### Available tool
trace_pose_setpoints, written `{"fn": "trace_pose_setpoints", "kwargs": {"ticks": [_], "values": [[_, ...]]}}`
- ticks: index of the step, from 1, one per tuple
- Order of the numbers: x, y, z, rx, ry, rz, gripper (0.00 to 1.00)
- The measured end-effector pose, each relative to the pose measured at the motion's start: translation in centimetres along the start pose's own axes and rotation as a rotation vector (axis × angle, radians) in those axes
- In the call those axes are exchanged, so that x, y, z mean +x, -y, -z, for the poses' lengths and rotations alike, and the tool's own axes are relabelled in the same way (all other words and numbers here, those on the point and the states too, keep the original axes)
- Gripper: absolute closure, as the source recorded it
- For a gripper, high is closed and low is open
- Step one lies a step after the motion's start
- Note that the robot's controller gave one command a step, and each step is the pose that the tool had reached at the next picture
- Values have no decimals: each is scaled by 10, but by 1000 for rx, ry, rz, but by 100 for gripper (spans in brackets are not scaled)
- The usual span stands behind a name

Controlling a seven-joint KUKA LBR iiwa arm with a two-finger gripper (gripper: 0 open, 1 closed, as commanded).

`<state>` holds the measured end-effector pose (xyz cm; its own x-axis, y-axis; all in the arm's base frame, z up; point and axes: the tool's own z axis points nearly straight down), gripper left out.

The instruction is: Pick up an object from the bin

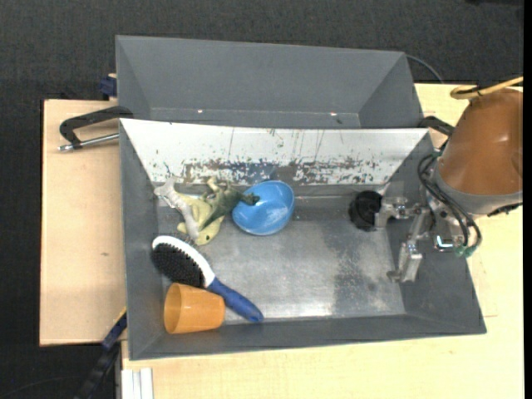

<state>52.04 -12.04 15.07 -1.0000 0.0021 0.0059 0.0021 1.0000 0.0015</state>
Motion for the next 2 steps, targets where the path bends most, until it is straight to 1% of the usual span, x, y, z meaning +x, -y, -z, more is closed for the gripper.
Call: {"fn": "trace_pose_setpoints", "kwargs": {"ticks": [1, 2], "values": [[-69, 11, -78, -1, 19, -236, 0], [-81, 4, -48, -1, 15, -385, 0]]}}
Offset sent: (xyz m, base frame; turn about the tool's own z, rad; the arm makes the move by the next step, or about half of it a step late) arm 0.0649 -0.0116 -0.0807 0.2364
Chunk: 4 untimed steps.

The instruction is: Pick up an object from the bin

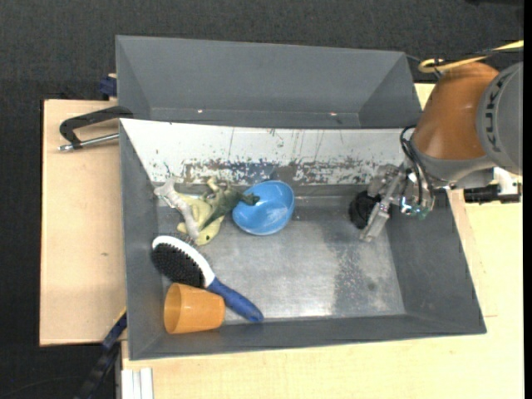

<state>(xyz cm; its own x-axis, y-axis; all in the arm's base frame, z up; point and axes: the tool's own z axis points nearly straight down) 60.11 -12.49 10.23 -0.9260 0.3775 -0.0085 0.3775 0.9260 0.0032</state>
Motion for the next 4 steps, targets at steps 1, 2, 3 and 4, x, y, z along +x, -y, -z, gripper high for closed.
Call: {"fn": "trace_pose_setpoints", "kwargs": {"ticks": [1, 2, 3, 4], "values": [[-6, 10, 26, 2, 0, 92, 0], [-5, 7, -29, -1, 5, -159, 0], [-7, 6, -26, 1, 2, -157, 0], [-9, 6, -22, 1, 3, -157, 100]]}}
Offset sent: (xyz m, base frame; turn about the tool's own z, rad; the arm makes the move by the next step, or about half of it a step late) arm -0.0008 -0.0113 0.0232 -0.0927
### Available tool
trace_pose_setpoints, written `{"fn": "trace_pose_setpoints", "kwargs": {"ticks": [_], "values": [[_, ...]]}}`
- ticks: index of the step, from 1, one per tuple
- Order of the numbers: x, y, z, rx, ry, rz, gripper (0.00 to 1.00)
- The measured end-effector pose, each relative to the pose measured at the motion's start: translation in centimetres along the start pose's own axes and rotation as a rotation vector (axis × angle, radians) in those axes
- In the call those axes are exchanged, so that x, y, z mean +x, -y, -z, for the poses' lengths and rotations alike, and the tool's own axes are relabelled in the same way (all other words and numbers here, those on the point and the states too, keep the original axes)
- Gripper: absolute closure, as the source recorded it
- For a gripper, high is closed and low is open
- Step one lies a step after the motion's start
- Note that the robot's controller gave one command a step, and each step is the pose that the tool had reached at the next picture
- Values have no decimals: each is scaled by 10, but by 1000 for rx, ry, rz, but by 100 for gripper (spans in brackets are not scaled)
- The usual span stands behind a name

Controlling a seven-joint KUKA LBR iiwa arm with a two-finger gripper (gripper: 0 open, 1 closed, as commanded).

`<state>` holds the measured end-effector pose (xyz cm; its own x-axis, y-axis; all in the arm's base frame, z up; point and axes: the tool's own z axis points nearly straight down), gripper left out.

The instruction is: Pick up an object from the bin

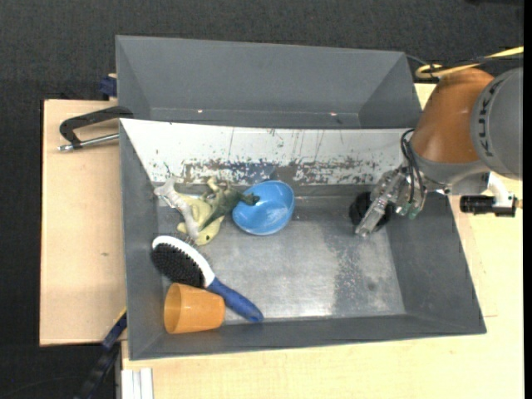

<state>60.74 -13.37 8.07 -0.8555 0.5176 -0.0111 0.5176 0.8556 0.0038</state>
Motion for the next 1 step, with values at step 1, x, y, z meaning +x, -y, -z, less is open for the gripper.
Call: {"fn": "trace_pose_setpoints", "kwargs": {"ticks": [1], "values": [[-4, -2, 75, -2, 3, 2, 100]]}}
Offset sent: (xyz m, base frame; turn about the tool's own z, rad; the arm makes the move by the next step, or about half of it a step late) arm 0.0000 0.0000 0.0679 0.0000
